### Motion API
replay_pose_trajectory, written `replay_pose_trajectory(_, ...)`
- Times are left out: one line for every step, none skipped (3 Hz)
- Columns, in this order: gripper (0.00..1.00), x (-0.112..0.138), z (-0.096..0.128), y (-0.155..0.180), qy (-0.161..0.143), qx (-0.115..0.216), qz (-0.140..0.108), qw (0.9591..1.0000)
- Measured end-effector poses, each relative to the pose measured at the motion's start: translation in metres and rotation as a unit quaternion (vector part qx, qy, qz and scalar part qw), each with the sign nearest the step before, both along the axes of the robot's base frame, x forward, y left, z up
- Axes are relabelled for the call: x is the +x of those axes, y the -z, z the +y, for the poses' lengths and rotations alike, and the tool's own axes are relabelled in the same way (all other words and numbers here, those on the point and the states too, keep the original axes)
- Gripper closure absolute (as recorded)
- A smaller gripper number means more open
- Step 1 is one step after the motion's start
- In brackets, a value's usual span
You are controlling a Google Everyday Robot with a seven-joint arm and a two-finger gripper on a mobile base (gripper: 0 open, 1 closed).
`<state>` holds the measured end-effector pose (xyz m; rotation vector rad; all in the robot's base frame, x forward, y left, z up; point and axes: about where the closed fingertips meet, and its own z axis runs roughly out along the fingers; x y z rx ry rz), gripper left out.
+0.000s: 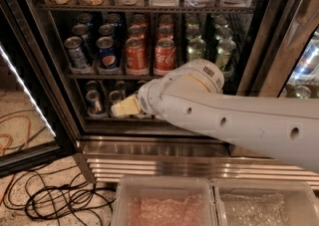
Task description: Pick pepsi can from middle shelf of fridge
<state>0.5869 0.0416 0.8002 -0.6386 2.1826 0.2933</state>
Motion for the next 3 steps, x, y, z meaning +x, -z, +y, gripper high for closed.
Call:
replay_pose_trajectory(0.00,0.012,0.003,-0.006,0.009,0.016,-0.013,0.9997)
replay_pose_trajectory(0.00,0.049,0.022,-0.028,0.011,0.061,-0.049,0.9969)
replay_pose_trajectory(0.00,0.061,0.062,-0.022,-0.020,0.102,-0.051,0.9933)
